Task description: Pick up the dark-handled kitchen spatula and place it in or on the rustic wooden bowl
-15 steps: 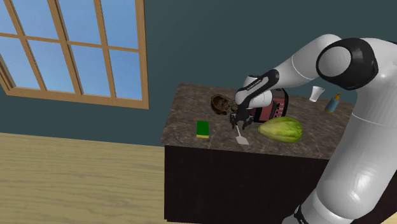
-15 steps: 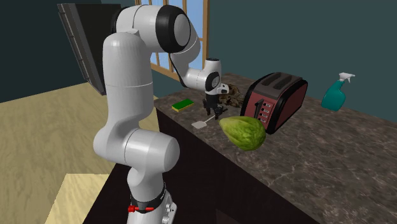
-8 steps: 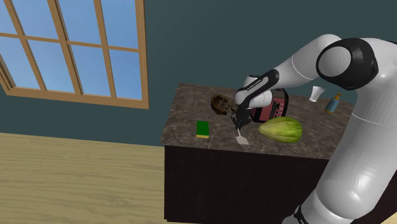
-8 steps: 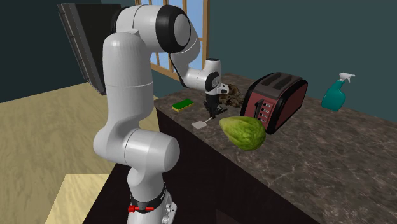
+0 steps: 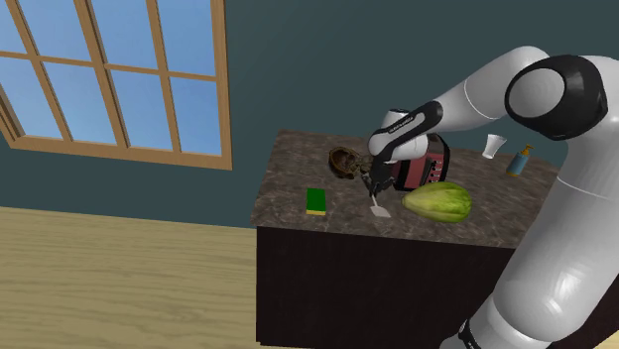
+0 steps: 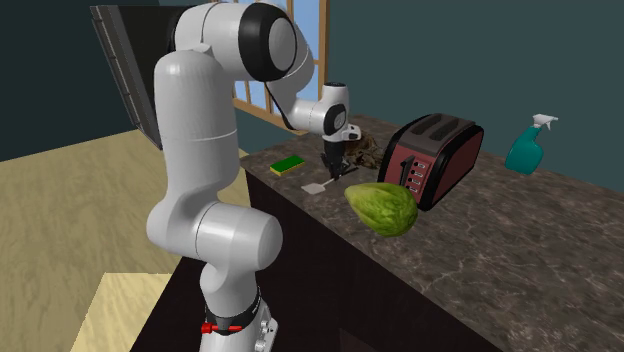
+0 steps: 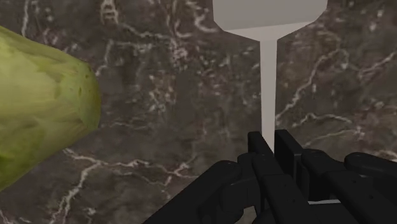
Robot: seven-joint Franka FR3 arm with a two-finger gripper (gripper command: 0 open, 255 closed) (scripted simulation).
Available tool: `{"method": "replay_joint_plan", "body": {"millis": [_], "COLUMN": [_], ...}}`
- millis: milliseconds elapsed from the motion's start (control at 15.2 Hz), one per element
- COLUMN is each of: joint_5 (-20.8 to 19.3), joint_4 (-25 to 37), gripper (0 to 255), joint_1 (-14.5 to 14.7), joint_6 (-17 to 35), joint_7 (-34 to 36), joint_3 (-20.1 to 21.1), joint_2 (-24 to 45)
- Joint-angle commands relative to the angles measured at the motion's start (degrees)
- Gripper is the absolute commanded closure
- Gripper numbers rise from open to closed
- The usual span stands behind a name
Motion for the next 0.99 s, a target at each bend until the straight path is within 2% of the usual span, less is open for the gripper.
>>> {"method": "replay_joint_plan", "body": {"millis": [0,924], "joint_5": [-0.45,-2.62], "joint_4": [0.34,4.49], "gripper": [255,255], "joint_1": [0.13,0.4], "joint_6": [-1.45,-11.91], "joint_7": [0.38,1.77], "joint_3": [-0.06,-0.21], "joint_2": [-1.12,-7.63]}}
